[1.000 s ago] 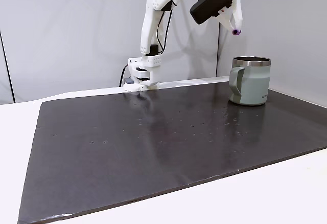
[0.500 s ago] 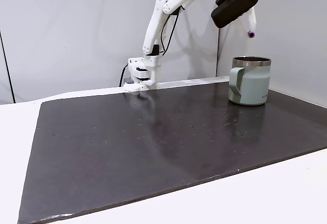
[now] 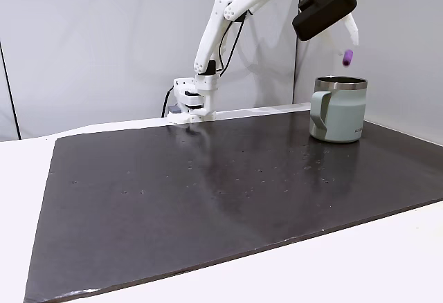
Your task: Grasp a pengrip and put it in the cup.
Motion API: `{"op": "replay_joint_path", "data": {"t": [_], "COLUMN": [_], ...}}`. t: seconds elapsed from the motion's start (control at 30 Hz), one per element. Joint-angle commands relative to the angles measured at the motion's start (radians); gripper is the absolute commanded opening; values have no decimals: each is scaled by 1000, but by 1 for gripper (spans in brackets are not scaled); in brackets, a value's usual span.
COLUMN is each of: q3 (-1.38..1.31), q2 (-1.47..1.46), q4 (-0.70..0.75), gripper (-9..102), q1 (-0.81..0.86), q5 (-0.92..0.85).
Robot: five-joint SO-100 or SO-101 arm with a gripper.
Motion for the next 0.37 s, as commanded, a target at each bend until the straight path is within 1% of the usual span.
{"op": "replay_joint_path", "data": {"t": [0.0,0.33], "q3": [-61,-61], "q2": [26,32], "q4": [9,11], "gripper": [32,32], "q1": [-5,-6], "q5": [-15,-17]}}
